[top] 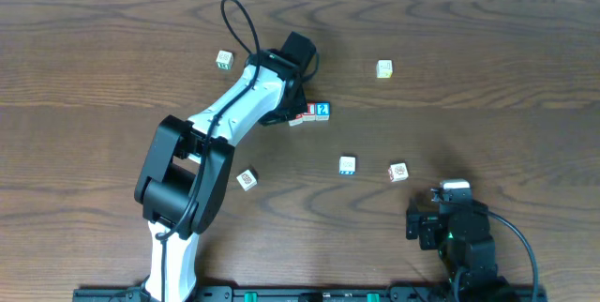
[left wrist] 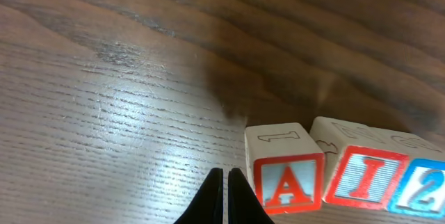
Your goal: Spell out Ai2
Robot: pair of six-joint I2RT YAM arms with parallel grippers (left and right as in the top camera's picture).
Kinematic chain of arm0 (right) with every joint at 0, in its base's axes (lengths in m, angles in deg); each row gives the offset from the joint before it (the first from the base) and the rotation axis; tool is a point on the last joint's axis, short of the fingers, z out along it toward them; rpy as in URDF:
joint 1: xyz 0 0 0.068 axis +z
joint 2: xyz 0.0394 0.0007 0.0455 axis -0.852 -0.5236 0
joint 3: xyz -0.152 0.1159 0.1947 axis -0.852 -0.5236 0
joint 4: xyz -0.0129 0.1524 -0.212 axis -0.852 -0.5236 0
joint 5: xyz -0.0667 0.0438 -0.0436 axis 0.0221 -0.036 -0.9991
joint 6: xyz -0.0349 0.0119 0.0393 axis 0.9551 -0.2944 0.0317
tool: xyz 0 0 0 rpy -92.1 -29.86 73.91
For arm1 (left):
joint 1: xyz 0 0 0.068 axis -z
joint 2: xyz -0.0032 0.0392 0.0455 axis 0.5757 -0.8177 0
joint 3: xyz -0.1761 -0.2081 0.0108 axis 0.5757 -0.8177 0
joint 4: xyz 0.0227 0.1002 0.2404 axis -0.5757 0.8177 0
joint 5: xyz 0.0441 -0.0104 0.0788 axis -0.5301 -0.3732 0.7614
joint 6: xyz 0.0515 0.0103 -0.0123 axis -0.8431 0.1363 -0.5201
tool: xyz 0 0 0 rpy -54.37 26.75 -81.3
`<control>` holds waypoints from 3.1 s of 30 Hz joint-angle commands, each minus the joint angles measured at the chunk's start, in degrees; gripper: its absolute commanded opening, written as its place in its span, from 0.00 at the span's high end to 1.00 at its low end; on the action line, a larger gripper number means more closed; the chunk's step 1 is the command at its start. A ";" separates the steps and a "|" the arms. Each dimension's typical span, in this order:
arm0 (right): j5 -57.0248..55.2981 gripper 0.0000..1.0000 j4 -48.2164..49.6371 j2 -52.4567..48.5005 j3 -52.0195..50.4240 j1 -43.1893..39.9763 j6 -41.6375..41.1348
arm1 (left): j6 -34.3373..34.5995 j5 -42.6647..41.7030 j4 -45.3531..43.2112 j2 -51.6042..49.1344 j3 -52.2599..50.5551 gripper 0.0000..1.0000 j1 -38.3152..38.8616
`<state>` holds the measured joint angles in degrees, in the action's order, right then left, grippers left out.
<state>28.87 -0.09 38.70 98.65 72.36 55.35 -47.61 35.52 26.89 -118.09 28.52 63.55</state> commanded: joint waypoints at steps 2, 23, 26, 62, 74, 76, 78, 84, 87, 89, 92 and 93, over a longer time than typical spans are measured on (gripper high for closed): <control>-0.20 0.01 -0.07 0.28 -0.09 -0.37 0.68 | 0.37 0.04 -0.72 -1.18 -1.22 0.94 0.11; -0.20 0.01 -0.07 0.28 -0.09 -0.37 0.68 | -0.24 0.50 -4.72 -1.18 -1.29 0.94 0.07; -0.20 0.01 -0.07 0.28 -0.09 -0.37 0.68 | -0.24 0.50 -4.81 -1.18 -1.29 0.94 0.02; -0.20 0.01 -0.07 0.28 -0.09 -0.37 0.68 | -21.33 18.45 18.60 46.77 17.44 0.05 -10.08; -0.20 0.01 -0.07 0.28 -0.09 -0.37 0.68 | -25.99 19.26 34.23 61.00 14.43 0.05 -11.93; -0.20 0.01 -0.07 0.28 -0.09 -0.37 0.68 | -25.99 17.75 33.94 64.24 11.10 0.05 -13.77; -0.20 0.01 -0.09 0.28 -0.09 -0.37 0.68 | -26.01 16.41 32.72 67.84 6.62 0.05 -15.96; -0.20 0.01 -0.09 0.28 -0.09 -0.37 0.66 | -27.98 14.58 20.00 81.96 -15.80 0.05 -23.39; -0.20 0.01 -0.07 0.28 -0.09 -0.37 0.68 | -28.55 13.09 11.76 89.99 -30.03 0.05 -26.21; -0.20 0.01 -0.07 0.28 -0.09 -0.37 0.68 | -28.52 11.85 8.39 93.96 -37.13 0.05 -27.06; -0.20 0.01 -0.07 0.28 -0.09 -0.37 0.68 | -28.50 10.10 4.07 99.19 -46.49 0.05 -28.15; -0.20 0.01 -0.07 0.28 -0.09 -0.37 0.68 | -28.50 9.99 2.95 100.39 -48.65 0.05 -28.28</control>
<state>28.95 -0.06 38.70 98.65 72.36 55.35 -75.11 47.52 31.55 -20.54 -15.94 35.94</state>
